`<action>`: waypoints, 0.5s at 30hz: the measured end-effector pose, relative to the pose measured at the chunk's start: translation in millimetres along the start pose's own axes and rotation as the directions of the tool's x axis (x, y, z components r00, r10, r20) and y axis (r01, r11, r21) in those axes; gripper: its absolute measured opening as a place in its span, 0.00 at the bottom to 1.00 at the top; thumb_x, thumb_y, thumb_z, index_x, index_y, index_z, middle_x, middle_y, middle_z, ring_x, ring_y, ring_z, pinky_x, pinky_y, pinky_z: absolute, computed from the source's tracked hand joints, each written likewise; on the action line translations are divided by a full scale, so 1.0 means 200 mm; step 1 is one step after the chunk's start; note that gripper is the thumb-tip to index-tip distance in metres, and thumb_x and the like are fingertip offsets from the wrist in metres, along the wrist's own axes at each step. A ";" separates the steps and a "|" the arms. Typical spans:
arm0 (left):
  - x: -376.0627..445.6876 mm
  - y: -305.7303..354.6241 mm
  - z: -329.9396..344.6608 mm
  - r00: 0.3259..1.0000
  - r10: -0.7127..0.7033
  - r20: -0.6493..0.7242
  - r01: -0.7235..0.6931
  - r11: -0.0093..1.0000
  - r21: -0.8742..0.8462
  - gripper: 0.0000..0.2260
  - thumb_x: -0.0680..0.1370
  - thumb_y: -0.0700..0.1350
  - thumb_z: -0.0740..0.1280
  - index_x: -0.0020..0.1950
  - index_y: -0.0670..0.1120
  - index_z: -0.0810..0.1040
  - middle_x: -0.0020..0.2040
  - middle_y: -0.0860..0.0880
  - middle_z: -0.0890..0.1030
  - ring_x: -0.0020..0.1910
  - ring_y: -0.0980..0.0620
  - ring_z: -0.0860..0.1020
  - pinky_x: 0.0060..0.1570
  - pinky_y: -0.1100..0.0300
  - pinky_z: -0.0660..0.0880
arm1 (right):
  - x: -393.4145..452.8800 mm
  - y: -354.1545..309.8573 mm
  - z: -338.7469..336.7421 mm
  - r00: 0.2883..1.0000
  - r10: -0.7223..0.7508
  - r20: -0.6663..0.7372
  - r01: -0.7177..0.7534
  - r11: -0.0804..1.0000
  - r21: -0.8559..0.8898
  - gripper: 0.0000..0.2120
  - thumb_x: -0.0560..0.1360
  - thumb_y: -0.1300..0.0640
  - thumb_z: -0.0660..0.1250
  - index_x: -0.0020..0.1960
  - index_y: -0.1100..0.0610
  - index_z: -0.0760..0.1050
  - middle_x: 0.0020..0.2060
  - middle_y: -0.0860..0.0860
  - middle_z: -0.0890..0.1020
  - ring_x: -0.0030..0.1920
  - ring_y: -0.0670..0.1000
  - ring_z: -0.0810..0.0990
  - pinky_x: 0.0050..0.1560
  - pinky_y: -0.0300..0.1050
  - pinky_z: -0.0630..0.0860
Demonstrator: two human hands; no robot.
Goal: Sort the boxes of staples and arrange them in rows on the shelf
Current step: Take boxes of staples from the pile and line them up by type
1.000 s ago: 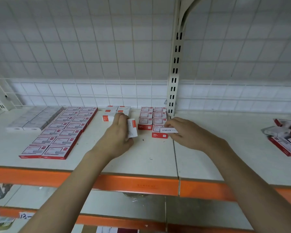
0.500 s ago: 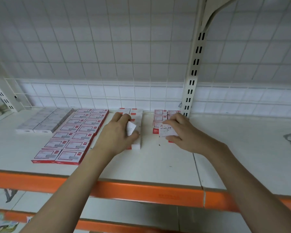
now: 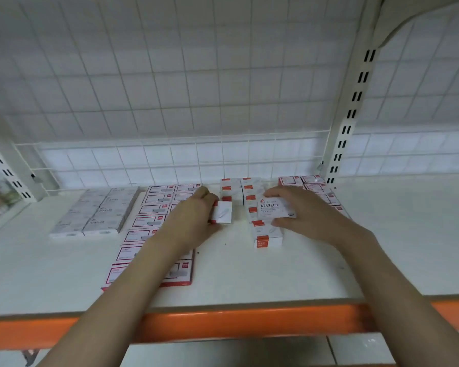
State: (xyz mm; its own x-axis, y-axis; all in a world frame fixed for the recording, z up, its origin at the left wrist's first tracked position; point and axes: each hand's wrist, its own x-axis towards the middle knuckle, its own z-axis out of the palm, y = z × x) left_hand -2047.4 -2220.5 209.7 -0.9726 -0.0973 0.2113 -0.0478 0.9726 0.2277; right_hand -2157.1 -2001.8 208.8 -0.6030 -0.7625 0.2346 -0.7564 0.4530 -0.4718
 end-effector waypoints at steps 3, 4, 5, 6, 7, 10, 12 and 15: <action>-0.03 -0.05 -0.01 1.000 0.015 -0.016 -0.014 0.999 0.049 0.22 0.73 0.56 0.68 0.64 0.51 0.69 0.55 0.51 0.75 0.52 0.47 0.76 0.45 0.57 0.71 | 0.00 -0.05 0.05 0.999 0.050 -0.014 -0.050 0.999 0.004 0.24 0.72 0.53 0.70 0.66 0.48 0.67 0.60 0.42 0.74 0.58 0.45 0.70 0.55 0.40 0.67; -0.03 -0.06 -0.01 0.999 0.031 -0.019 -0.029 0.997 0.074 0.22 0.73 0.58 0.68 0.64 0.52 0.69 0.55 0.52 0.76 0.53 0.48 0.75 0.46 0.57 0.71 | -0.01 -0.06 0.06 0.998 0.066 -0.022 -0.066 0.998 0.000 0.23 0.72 0.53 0.70 0.65 0.48 0.67 0.59 0.43 0.74 0.57 0.46 0.71 0.54 0.41 0.68; -0.03 -0.08 0.00 0.999 0.049 -0.019 -0.046 0.993 0.105 0.23 0.73 0.59 0.67 0.63 0.52 0.69 0.54 0.52 0.76 0.54 0.49 0.75 0.46 0.58 0.70 | -0.01 -0.07 0.08 0.996 0.078 -0.033 -0.078 0.997 -0.007 0.23 0.72 0.52 0.70 0.65 0.48 0.68 0.58 0.44 0.75 0.57 0.46 0.71 0.54 0.41 0.68; -0.02 -0.08 0.00 0.998 0.063 -0.020 -0.060 0.989 0.133 0.23 0.73 0.60 0.67 0.63 0.52 0.69 0.54 0.52 0.77 0.54 0.49 0.74 0.47 0.58 0.69 | -0.02 -0.08 0.10 0.995 0.085 -0.047 -0.086 0.996 -0.016 0.23 0.72 0.52 0.70 0.65 0.48 0.68 0.57 0.45 0.75 0.56 0.47 0.72 0.53 0.41 0.69; -0.02 -0.09 0.01 0.998 0.068 -0.017 -0.064 0.986 0.155 0.23 0.73 0.60 0.67 0.64 0.52 0.69 0.54 0.52 0.77 0.55 0.49 0.73 0.49 0.58 0.68 | -0.02 -0.09 0.11 0.994 0.086 -0.062 -0.088 0.996 -0.023 0.23 0.72 0.52 0.70 0.65 0.48 0.69 0.57 0.45 0.75 0.56 0.47 0.72 0.52 0.40 0.68; 0.01 -0.07 0.04 0.997 0.075 0.032 -0.079 0.980 0.184 0.27 0.73 0.61 0.66 0.66 0.51 0.65 0.57 0.50 0.77 0.58 0.48 0.71 0.55 0.56 0.66 | -0.04 -0.11 0.14 0.992 0.088 -0.089 -0.091 0.995 -0.033 0.22 0.72 0.53 0.70 0.64 0.49 0.70 0.56 0.45 0.76 0.54 0.46 0.72 0.48 0.35 0.66; 0.03 -0.06 0.07 0.993 0.079 0.084 -0.094 0.977 0.192 0.27 0.73 0.61 0.66 0.67 0.50 0.65 0.58 0.49 0.76 0.59 0.47 0.71 0.58 0.55 0.66 | -0.05 -0.12 0.15 0.992 0.083 -0.094 -0.088 0.995 -0.051 0.21 0.72 0.54 0.70 0.63 0.50 0.70 0.56 0.44 0.76 0.52 0.46 0.72 0.47 0.36 0.64; 0.07 -0.04 0.12 0.987 0.100 0.125 -0.123 0.974 0.189 0.26 0.74 0.61 0.64 0.66 0.50 0.68 0.62 0.50 0.74 0.61 0.48 0.69 0.61 0.54 0.65 | -0.05 -0.11 0.14 0.992 0.096 -0.088 -0.102 0.992 -0.068 0.21 0.72 0.54 0.70 0.64 0.51 0.70 0.55 0.44 0.75 0.51 0.46 0.71 0.46 0.37 0.63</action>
State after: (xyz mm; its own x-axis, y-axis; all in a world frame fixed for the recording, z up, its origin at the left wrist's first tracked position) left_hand -2066.0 -2225.5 188.3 -0.9932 0.0275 0.1127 0.0295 0.9994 0.0162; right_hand -2126.3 -2017.0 192.8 -0.6925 -0.6721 0.2620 -0.7066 0.5589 -0.4340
